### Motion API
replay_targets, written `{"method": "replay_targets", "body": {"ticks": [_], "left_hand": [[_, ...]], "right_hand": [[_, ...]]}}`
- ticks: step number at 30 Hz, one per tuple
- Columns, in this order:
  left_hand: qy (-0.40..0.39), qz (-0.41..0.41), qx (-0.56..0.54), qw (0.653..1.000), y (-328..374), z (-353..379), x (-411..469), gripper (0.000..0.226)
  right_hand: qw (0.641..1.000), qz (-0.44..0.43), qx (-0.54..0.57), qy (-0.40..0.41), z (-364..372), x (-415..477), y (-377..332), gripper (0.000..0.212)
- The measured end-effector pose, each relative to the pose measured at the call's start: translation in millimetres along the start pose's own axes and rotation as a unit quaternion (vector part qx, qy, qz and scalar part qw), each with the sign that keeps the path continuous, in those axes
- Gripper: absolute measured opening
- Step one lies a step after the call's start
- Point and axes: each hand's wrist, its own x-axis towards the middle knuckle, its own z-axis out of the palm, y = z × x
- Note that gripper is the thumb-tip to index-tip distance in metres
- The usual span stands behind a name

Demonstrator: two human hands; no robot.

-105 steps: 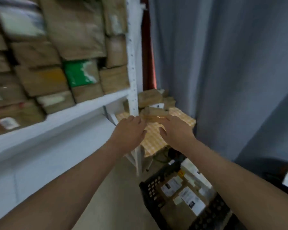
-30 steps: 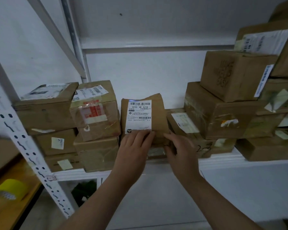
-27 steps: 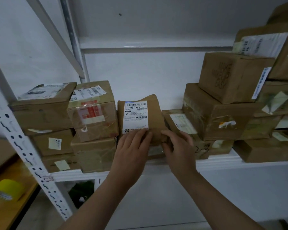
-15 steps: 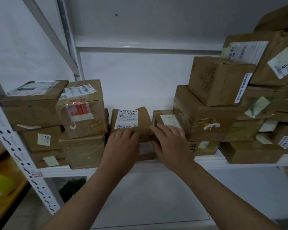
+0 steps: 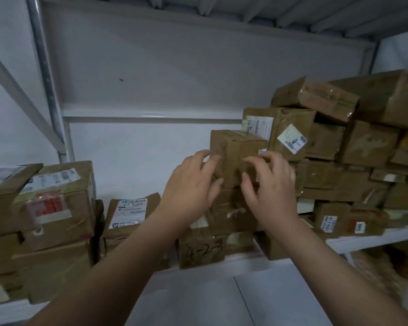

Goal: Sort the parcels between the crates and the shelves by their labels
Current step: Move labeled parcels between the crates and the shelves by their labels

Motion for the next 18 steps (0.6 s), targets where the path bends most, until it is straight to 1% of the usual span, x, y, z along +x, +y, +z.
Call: {"method": "replay_targets", "body": {"ticks": [2, 3, 5, 7, 9, 11, 14, 16, 18], "left_hand": [[0.018, 0.02, -0.014, 1.0, 13.5, 4.1, 24.4, 0.057], [0.014, 0.028, -0.013, 0.999, 18.1, 6.5, 36.0, 0.061], [-0.018, 0.032, 0.007, 0.999, 21.4, 11.6, 55.5, 0.066], [-0.062, 0.018, 0.014, 0.998, 18.3, 18.3, 66.0, 0.065], [-0.087, -0.013, -0.035, 0.996, 14.5, 22.4, 66.5, 0.061], [-0.066, -0.042, -0.092, 0.993, 10.5, 24.3, 60.0, 0.059], [0.0, -0.08, -0.177, 0.981, 3.7, 21.6, 43.4, 0.054], [0.044, -0.1, -0.247, 0.963, 1.2, 16.7, 30.3, 0.047], [0.066, -0.137, -0.327, 0.933, 1.4, 9.4, 17.5, 0.041]], "right_hand": [[1.0, 0.025, -0.004, -0.018, -6.6, 7.5, 9.8, 0.036], [0.999, 0.038, -0.007, -0.034, -8.1, 11.0, 14.4, 0.041], [0.996, 0.057, -0.012, -0.061, -9.3, 16.4, 22.5, 0.048], [0.994, 0.069, -0.002, -0.079, -8.3, 18.2, 28.1, 0.053], [0.993, 0.076, 0.018, -0.089, -7.0, 16.6, 31.4, 0.055], [0.99, 0.088, 0.053, -0.094, -5.4, 13.4, 31.1, 0.057], [0.975, 0.122, 0.144, -0.116, -1.7, 10.1, 22.1, 0.06], [0.967, 0.12, 0.175, -0.141, 2.1, 8.6, 14.8, 0.06], [0.969, 0.095, 0.183, -0.139, 6.0, 6.6, 7.6, 0.056]]}}
